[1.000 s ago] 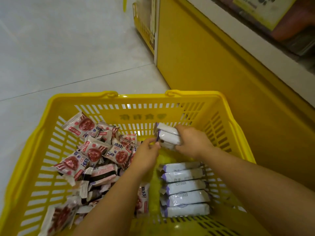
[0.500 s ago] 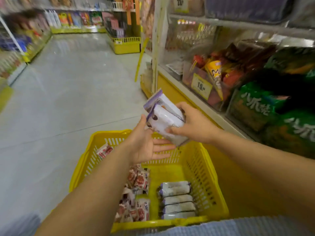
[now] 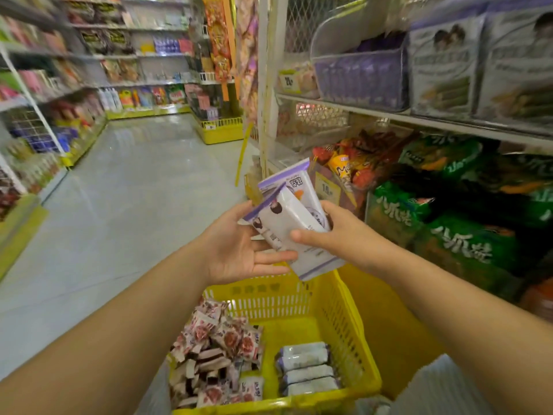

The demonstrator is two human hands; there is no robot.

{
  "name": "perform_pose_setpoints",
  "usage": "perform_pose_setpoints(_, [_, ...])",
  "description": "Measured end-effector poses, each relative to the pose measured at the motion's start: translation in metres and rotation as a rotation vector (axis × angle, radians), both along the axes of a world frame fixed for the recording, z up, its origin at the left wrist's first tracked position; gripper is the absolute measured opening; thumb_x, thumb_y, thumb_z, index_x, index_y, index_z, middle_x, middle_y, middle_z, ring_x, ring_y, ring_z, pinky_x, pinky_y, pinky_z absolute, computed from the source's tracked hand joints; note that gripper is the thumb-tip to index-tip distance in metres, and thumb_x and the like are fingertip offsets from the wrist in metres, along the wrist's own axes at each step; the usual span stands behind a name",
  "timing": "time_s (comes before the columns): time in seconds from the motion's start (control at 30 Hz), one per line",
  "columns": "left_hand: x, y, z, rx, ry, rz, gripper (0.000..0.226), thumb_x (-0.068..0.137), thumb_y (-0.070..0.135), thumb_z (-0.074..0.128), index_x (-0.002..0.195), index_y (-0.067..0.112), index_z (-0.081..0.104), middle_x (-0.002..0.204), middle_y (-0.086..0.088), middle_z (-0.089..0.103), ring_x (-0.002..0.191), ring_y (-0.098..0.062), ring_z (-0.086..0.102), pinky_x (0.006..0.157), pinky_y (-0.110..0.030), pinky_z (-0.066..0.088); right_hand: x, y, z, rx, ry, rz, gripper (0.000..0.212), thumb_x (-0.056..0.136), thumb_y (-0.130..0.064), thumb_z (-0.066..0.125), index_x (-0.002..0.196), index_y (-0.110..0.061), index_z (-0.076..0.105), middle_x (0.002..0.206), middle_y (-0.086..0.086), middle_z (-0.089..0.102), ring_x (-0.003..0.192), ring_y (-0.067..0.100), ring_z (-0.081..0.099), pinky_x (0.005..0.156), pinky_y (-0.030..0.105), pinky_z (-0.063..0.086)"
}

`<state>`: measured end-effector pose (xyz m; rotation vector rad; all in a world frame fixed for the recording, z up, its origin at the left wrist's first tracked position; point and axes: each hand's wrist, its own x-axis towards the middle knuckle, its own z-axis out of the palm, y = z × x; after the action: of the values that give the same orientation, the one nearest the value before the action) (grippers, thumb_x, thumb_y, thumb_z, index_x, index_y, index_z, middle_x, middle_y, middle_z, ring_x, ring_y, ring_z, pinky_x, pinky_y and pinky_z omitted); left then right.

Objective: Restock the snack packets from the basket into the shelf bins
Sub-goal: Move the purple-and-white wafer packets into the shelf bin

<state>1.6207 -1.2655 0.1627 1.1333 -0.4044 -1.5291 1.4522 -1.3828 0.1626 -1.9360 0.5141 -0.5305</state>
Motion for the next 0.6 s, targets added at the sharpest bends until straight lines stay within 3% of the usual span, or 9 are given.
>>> perform_pose_setpoints(0.07, [0.001, -0.001, -0.001, -0.001, 0.020, -0.001, 0.072, 0.071, 0.058, 0.055, 0.124, 0.010, 0.059, 0.118, -0.022, 0.065, 0.101, -0.043, 0.065, 0.070, -0.052, 0.058, 0.001, -0.002, 0.001, 0.011, 0.028, 0.031, 0.060, 0.059, -0.052, 0.076, 0.112, -0.029, 0.059, 0.101, -0.010, 0.072, 0.088, 0.005, 0.069, 0.077, 0.027, 0.057])
perform_pose_setpoints(0.13, [0.005, -0.003, -0.001, -0.008, 0.040, 0.007, 0.071, 0.079, 0.064, 0.049, 0.126, 0.012, 0.058, 0.123, -0.022, 0.063, 0.105, -0.045, 0.063, 0.075, -0.054, 0.057, 0.000, -0.006, 0.004, 0.027, 0.029, 0.063, 0.058, 0.063, -0.055, 0.071, 0.113, -0.028, 0.060, 0.100, -0.010, 0.073, 0.089, 0.007, 0.070, 0.076, 0.025, 0.057])
perform_pose_setpoints(0.2, [0.007, -0.005, 0.001, -0.011, 0.048, 0.009, 0.067, 0.081, 0.062, 0.050, 0.125, 0.013, 0.059, 0.123, -0.022, 0.063, 0.106, -0.045, 0.063, 0.075, -0.054, 0.057, 0.000, -0.010, 0.007, 0.067, 0.013, 0.089, 0.053, 0.067, -0.055, 0.067, 0.112, -0.027, 0.060, 0.101, -0.008, 0.074, 0.090, 0.009, 0.070, 0.077, 0.027, 0.057])
perform_pose_setpoints(0.27, [0.007, -0.006, 0.002, -0.005, 0.054, 0.007, 0.063, 0.075, 0.052, 0.058, 0.122, 0.011, 0.062, 0.120, -0.022, 0.064, 0.104, -0.047, 0.063, 0.073, -0.053, 0.058, 0.001, -0.013, 0.006, 0.104, 0.005, 0.092, 0.055, 0.072, -0.051, 0.064, 0.117, -0.019, 0.060, 0.107, 0.001, 0.073, 0.097, 0.018, 0.070, 0.086, 0.038, 0.056])
perform_pose_setpoints(0.37, [0.006, -0.005, 0.001, -0.004, 0.042, 0.006, 0.057, 0.072, 0.035, 0.060, 0.121, 0.006, 0.060, 0.118, -0.026, 0.063, 0.101, -0.048, 0.063, 0.071, -0.051, 0.058, 0.005, -0.014, 0.005, 0.153, -0.002, 0.108, 0.053, 0.077, -0.041, 0.064, 0.122, -0.013, 0.060, 0.113, 0.009, 0.070, 0.103, 0.026, 0.068, 0.090, 0.045, 0.053])
perform_pose_setpoints(0.47, [0.009, -0.002, -0.001, -0.005, 0.086, 0.037, 0.056, 0.070, 0.021, 0.055, 0.121, -0.001, 0.057, 0.120, -0.030, 0.061, 0.102, -0.049, 0.063, 0.077, -0.052, 0.057, 0.009, -0.015, 0.005, 0.200, -0.059, 0.086, 0.034, 0.085, -0.024, 0.066, 0.118, -0.012, 0.062, 0.107, 0.009, 0.072, 0.088, 0.020, 0.070, 0.064, 0.028, 0.057])
perform_pose_setpoints(0.5, [0.009, -0.001, -0.002, -0.020, 0.102, 0.051, 0.053, 0.069, 0.016, 0.052, 0.118, -0.004, 0.056, 0.116, -0.030, 0.062, 0.099, -0.047, 0.064, 0.078, -0.051, 0.057, 0.010, -0.017, 0.005, 0.214, -0.097, 0.060, 0.029, 0.088, -0.016, 0.065, 0.116, -0.010, 0.063, 0.106, 0.010, 0.072, 0.087, 0.020, 0.070, 0.062, 0.025, 0.056])
perform_pose_setpoints(0.6, [0.008, -0.002, -0.003, -0.065, 0.071, 0.114, 0.028, 0.069, 0.003, 0.049, 0.096, 0.001, 0.052, 0.093, -0.027, 0.068, 0.080, -0.038, 0.070, 0.062, -0.043, 0.060, 0.012, -0.025, 0.005, 0.272, -0.208, -0.098, 0.029, 0.087, 0.003, 0.061, 0.115, -0.006, 0.060, 0.111, 0.019, 0.069, 0.095, 0.033, 0.069, 0.073, 0.036, 0.060])
